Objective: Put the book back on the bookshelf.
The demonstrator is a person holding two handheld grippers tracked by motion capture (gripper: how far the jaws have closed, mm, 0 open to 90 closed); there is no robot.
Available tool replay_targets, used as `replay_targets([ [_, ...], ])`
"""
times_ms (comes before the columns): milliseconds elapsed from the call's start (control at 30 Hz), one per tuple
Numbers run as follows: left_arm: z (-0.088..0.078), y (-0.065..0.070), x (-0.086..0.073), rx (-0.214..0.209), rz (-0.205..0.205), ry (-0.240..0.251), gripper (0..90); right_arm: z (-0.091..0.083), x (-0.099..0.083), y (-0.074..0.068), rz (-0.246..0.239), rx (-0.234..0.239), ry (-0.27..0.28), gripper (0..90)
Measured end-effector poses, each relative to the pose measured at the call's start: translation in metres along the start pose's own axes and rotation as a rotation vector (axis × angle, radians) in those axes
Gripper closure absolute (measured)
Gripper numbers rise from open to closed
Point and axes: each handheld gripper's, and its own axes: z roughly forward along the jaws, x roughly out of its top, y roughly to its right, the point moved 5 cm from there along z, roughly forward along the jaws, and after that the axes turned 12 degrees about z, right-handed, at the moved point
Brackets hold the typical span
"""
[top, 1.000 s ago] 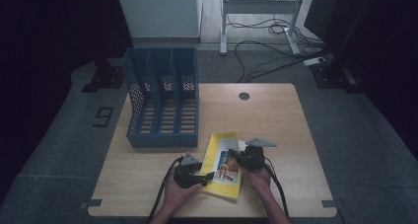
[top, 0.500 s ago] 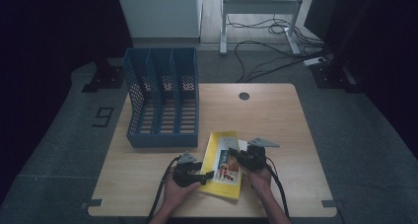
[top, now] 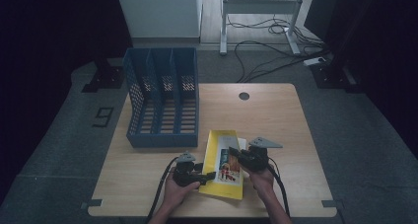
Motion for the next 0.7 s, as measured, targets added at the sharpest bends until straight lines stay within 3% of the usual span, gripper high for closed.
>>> replay_targets([
  [500,-0.007,0.003,0.007,-0.021,0.008,0.060,30.3,-0.018,0.005,-0.017,-0.041,0.042,0.022,86.6],
  [700,-0.009,0.007,0.010,-0.009,0.039,0.083,30.2,-0.022,0.005,-0.023,-0.059,0.055,0.024,86.5],
])
